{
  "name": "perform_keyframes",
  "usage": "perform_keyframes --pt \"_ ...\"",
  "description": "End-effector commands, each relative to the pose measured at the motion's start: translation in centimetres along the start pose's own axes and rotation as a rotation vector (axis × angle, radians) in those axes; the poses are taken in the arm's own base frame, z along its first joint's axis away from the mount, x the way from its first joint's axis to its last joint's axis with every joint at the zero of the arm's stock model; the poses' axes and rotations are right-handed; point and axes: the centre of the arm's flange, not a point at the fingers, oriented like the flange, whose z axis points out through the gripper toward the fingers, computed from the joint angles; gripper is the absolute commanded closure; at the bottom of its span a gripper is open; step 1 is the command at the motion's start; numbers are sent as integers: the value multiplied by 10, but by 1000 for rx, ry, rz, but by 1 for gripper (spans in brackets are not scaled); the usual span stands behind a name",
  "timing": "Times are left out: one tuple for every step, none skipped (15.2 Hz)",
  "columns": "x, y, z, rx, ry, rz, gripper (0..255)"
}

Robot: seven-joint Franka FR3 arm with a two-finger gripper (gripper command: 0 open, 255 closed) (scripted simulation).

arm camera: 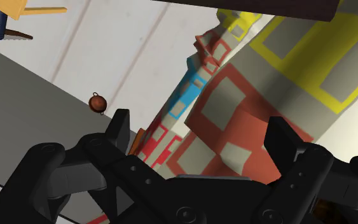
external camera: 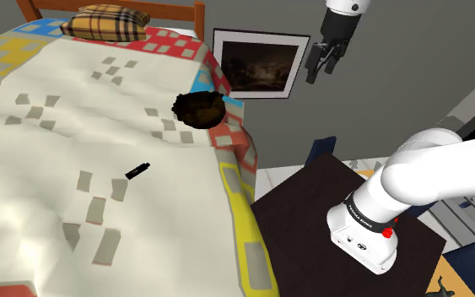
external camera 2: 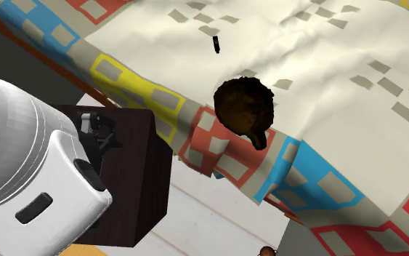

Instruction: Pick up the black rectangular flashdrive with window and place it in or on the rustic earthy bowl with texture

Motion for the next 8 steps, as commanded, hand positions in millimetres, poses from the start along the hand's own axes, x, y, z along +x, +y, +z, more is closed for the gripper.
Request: perform_keyframes --pt "0 0 0 0 0 0 0" --pt "8 -9 5 2 2 -16 0" --pt "16 -18 10 4 3 -32 0" --pt "23 -27 15 6 5 -48 0" --pt "31 -36 20 8 6 -63 0" --pt "38 -45 24 10 8 -79 0" --pt "46 -55 29 11 10 -95 0" --pt "53 -64 34 13 11 -111 0"
